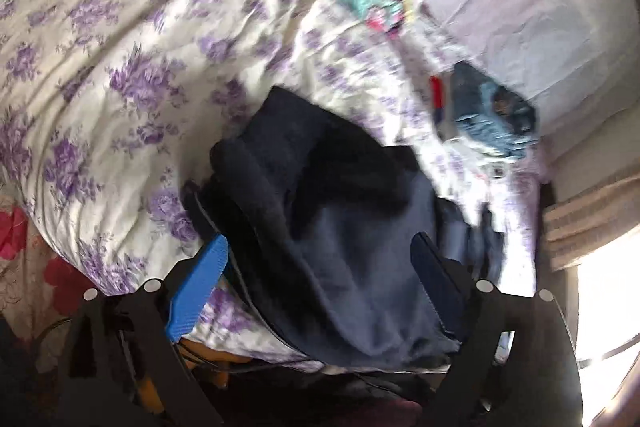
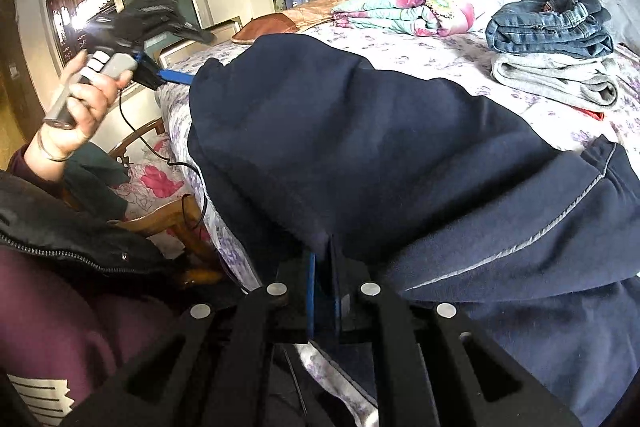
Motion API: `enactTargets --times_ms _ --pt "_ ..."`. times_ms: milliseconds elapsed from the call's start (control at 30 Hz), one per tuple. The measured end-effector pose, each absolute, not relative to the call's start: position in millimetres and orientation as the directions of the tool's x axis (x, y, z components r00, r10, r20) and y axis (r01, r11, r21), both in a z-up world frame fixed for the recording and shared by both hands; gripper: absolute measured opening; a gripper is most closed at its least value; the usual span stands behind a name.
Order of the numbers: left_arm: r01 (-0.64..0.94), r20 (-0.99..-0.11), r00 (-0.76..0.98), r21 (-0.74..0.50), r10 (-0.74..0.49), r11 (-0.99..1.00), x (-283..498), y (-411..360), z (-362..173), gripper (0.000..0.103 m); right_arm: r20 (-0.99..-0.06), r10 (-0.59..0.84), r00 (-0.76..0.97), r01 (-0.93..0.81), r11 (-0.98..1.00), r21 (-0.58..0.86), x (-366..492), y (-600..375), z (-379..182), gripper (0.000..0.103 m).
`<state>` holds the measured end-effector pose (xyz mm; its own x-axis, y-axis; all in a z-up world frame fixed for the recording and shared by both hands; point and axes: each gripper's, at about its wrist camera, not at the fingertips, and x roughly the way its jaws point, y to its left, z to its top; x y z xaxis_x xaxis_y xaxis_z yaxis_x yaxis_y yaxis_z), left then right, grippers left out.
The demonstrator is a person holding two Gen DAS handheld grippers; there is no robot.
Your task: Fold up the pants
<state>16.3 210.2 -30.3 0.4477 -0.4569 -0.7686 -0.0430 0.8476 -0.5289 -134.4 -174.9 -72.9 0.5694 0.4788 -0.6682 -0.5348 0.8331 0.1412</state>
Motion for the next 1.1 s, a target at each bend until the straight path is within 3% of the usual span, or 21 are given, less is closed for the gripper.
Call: enactTargets --times_ms 33,67,100,167,267,400,467,500,567,600,633,667,733,767,800,867,967,1000,1033,1067,1100 --pt "-0.064 -0.784 0.431 -0.520 -0.446 0.852 21.5 209.7 -39.0 0.089 -0.670 0.477 0.569 -0.533 0.834 0.141 -134.0 -174.7 -73.7 0.008" --pt "-0.080 -0.793 0.421 -0.516 -0.440 0.853 26.2 209.2 -45.4 0.081 -0.669 0.478 0.569 -0.533 0.834 0.142 -134.6 -175.1 -73.0 0.008" --pt "-0.086 -0.797 0.407 -0.520 -0.447 0.850 29.5 208.6 -51.4 0.054 -0.666 0.480 0.571 -0.535 0.833 0.142 -135.2 -175.3 -71.0 0.008" --pt "-0.072 -0.785 0.393 -0.546 -0.479 0.835 29.0 207.9 -54.1 0.024 -0.635 0.500 0.588 -0.544 0.826 0.147 -140.0 -178.4 -59.6 0.008" --pt "-0.044 -0.795 0.440 -0.483 -0.417 0.875 14.5 205.3 -44.1 0.023 -0.622 0.504 0.599 -0.565 0.817 0.116 -149.8 -180.6 -44.8 0.008" --pt "-0.083 -0.845 0.370 -0.445 -0.387 0.891 13.1 204.5 -80.6 0.024 -0.730 0.439 0.525 -0.542 0.833 0.111 -141.1 -174.5 -78.1 0.012" --pt "-0.049 -0.838 0.390 -0.432 -0.381 0.901 5.1 203.4 -73.2 0.024 -0.719 0.450 0.530 -0.530 0.837 0.133 -142.7 -176.7 -80.5 0.015" --pt "-0.023 -0.840 0.386 -0.422 -0.382 0.906 0.6 200.8 -66.3 0.031 -0.715 0.458 0.528 -0.529 0.836 0.145 -143.6 -178.4 -77.1 0.023" --pt "0.009 -0.834 0.403 -0.408 -0.377 0.913 -11.2 200.8 -50.7 0.044 -0.681 0.443 0.583 -0.497 0.858 0.133 -147.4 -188.7 -57.3 0.058" --pt "0.017 -0.830 0.430 -0.386 -0.355 0.922 -17.8 202.1 -39.9 0.049 -0.652 0.406 0.640 -0.457 0.884 0.101 -149.4 -197.0 -44.3 0.082" --pt "0.034 -0.817 0.472 -0.358 -0.331 0.933 -27.0 204.7 -22.1 0.050 -0.623 0.356 0.697 -0.403 0.912 0.070 -149.8 -206.5 -31.6 0.096" --pt "0.045 -0.802 0.507 -0.343 -0.317 0.938 -33.6 206.5 -7.7 0.052 -0.582 0.281 0.763 -0.316 0.948 0.042 -145.8 -223.1 -15.4 0.100" --pt "0.065 -0.751 0.602 -0.295 -0.273 0.953 -47.3 204.5 29.1 0.064 -0.561 0.168 0.811 -0.178 0.983 0.036 -128.7 -248.1 3.1 0.099" --pt "0.074 -0.732 0.624 -0.290 -0.271 0.954 -48.5 200.2 38.4 0.074 -0.579 0.096 0.810 -0.090 0.995 0.040 -110.3 -262.2 10.2 0.099" --pt "0.089 -0.715 0.642 -0.290 -0.277 0.953 -48.2 194.8 47.3 0.077 -0.612 0.033 0.790 -0.019 0.999 0.030 -92.8 -270.5 11.2 0.099" --pt "0.130 -0.710 0.635 -0.292 -0.305 0.948 -40.8 171.4 50.2 0.077 -0.722 -0.088 0.686 0.097 0.995 -0.029 -47.5 -278.3 -0.2 0.099" --pt "0.185 -0.769 0.540 -0.289 -0.343 0.939 -17.3 126.5 17.4 0.077 -0.815 -0.187 0.548 0.176 0.979 -0.107 2.8 -279.1 -37.6 0.099" --pt "0.186 -0.790 0.510 -0.286 -0.342 0.940 -8.9 114.7 5.5 0.077 -0.850 -0.191 0.491 0.189 0.976 -0.110 15.0 -282.8 -55.0 0.091" --pt "0.185 -0.812 0.471 -0.290 -0.344 0.939 -0.8 106.4 -9.1 0.077 -0.863 -0.160 0.480 0.186 0.979 -0.078 16.8 -287.1 -64.6 0.070" --pt "0.182 -0.832 0.430 -0.301 -0.351 0.936 5.1 101.4 -24.1 0.077 -0.856 -0.093 0.508 0.179 0.984 -0.001 9.6 -293.1 -67.6 0.061" --pt "0.174 -0.847 0.396 -0.310 -0.355 0.935 9.3 98.1 -38.5 0.077 -0.832 -0.071 0.550 0.176 0.984 0.033 -1.0 -297.8 -60.5 0.031"
